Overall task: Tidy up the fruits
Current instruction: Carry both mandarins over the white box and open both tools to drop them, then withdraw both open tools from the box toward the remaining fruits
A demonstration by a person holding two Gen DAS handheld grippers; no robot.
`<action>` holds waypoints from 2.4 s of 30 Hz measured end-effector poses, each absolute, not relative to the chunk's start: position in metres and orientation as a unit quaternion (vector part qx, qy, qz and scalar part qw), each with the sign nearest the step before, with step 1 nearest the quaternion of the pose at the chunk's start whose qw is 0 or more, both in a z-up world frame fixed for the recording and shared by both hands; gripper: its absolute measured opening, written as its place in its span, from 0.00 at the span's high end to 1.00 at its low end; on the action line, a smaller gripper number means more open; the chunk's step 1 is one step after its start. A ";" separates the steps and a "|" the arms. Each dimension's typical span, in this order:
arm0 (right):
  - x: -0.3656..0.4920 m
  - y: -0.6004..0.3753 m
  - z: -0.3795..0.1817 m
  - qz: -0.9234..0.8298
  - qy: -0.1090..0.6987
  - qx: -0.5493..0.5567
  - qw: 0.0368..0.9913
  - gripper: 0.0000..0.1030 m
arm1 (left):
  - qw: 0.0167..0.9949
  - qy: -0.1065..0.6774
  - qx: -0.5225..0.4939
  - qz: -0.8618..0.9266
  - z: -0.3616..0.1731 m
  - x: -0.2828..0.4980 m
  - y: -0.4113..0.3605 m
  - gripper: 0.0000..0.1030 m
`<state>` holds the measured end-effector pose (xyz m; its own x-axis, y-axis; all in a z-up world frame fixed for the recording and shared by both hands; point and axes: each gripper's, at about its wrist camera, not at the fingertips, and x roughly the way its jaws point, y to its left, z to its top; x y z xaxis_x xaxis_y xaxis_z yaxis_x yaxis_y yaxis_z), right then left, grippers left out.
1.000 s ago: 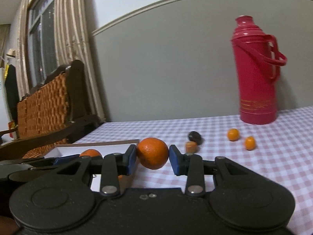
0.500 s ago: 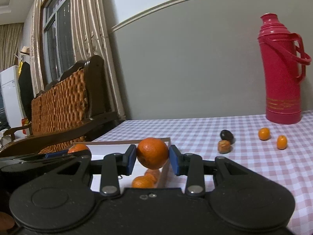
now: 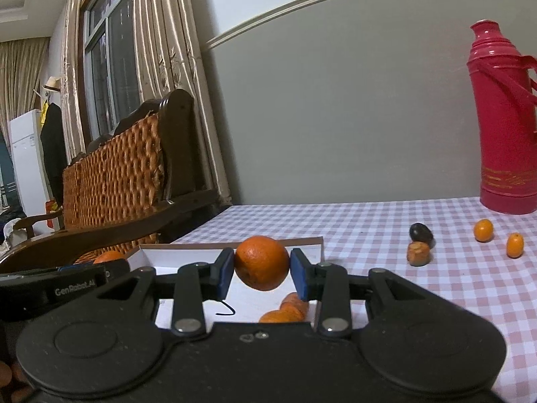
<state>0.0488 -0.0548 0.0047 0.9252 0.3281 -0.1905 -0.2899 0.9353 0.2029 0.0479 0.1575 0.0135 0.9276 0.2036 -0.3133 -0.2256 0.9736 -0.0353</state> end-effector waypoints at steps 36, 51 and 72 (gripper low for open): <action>0.050 -0.062 0.017 0.149 0.036 0.085 0.985 0.06 | 0.974 0.154 -0.040 0.163 0.016 0.062 0.170 0.00; 0.048 -0.078 0.012 0.133 0.044 0.104 0.985 0.06 | 0.978 0.154 -0.009 0.140 0.019 0.059 0.144 0.00; 0.036 -0.123 0.009 0.088 0.057 0.108 0.989 0.06 | 0.987 0.144 0.026 0.073 0.022 0.062 0.080 0.00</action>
